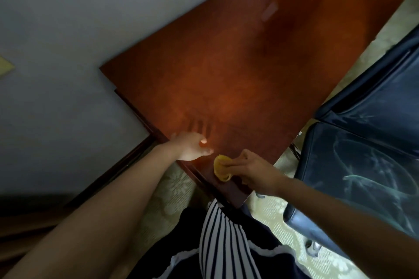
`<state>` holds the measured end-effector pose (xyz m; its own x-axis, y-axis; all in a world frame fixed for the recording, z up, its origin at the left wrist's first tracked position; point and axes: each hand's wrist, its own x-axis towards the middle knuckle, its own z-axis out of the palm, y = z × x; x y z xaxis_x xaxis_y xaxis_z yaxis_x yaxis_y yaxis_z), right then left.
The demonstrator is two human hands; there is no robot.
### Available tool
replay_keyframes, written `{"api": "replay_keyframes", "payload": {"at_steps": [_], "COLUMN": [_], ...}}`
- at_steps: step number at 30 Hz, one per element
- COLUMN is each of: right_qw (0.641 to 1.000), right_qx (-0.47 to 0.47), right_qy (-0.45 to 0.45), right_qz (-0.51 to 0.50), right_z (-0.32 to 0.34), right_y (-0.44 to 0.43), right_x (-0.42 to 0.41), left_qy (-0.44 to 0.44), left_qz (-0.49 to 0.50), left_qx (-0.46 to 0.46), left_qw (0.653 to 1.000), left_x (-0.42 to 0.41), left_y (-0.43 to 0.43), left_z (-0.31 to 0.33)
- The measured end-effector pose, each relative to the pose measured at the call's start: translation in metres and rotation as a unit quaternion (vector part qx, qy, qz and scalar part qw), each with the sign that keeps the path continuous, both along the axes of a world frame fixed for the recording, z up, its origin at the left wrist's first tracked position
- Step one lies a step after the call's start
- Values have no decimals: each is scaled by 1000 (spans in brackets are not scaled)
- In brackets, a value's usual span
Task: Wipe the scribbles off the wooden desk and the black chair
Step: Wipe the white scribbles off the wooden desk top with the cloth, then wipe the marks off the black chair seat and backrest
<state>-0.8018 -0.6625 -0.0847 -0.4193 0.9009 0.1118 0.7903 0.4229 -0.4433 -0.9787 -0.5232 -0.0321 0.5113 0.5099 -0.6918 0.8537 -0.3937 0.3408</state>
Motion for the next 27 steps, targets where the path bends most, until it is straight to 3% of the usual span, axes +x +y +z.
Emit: {"api": "replay_keyframes", "payload": {"at_steps": [4, 7, 10, 15, 22, 27], "right_qw": [997, 990, 979, 951, 917, 933], "right_qx": [66, 142, 199, 296, 306, 230], "right_qy": [33, 19, 17, 39, 230, 270], "right_qz": [-9, -17, -49, -85, -114, -64], "right_z": [62, 124, 185, 273, 345, 368], "right_y": [41, 81, 116, 158, 193, 202], "right_x": [9, 14, 18, 16, 2, 2], "left_qy": [-93, -221, -356, -473, -525, -490], "left_qz": [66, 139, 219, 243, 171, 121], "left_qx": [-117, -79, -44, 20, 217, 331], "left_qw": [986, 962, 907, 847, 805, 797], "left_x": [4, 16, 25, 34, 27, 26], "left_y": [7, 25, 47, 78, 100, 110], "left_z": [46, 99, 159, 250, 328, 354]}}
